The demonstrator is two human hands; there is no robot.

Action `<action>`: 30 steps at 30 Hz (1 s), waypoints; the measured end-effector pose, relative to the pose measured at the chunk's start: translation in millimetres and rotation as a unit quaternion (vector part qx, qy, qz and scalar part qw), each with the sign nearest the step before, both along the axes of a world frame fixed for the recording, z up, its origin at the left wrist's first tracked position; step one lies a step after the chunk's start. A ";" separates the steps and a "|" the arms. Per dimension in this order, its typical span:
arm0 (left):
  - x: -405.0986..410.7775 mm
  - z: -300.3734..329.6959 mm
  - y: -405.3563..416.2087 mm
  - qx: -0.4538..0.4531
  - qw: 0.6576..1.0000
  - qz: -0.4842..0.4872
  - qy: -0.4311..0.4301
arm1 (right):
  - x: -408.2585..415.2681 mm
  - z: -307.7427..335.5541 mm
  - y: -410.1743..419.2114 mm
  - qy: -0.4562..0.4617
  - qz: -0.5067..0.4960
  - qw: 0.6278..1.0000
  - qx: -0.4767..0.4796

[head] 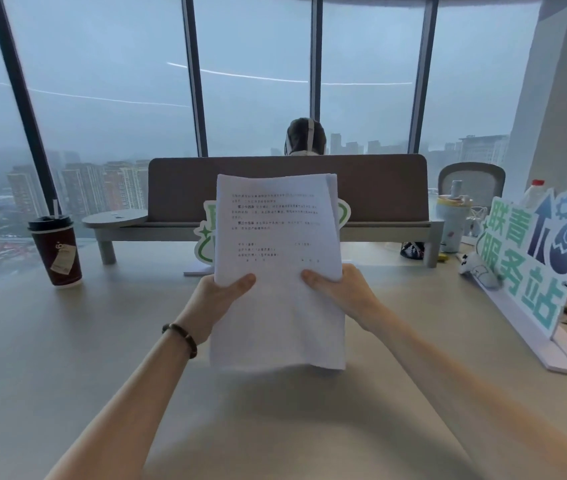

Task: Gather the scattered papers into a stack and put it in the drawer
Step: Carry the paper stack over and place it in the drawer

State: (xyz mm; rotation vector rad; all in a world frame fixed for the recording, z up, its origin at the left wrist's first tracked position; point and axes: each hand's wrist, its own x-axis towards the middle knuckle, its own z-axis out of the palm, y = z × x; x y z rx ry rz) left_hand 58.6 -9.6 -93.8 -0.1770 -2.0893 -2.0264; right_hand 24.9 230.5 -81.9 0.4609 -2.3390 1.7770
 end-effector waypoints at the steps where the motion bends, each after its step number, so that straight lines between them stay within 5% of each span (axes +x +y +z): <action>1: 0.7 1.1 -3.0 0.014 1.000 -0.022 -0.011 | -0.5 -0.2 1.3 -0.010 0.012 1.000 -0.011; 9: 5.8 16.3 -2.6 0.108 0.980 -0.086 -0.142 | 2.7 1.5 0.2 -0.135 0.069 0.975 -0.162; 19: 12.6 15.9 6.1 0.412 0.880 -0.223 -0.075 | -8.9 -1.5 -9.6 -0.164 0.000 0.935 -0.315; 23: 10.7 12.0 39.0 0.405 0.905 -0.122 -0.047 | -9.7 1.2 -23.4 -0.146 -0.084 0.921 -0.351; 30: 6.2 5.9 76.6 0.395 0.907 0.014 -0.147 | -5.9 -9.0 -35.8 -0.128 -0.159 0.909 -0.364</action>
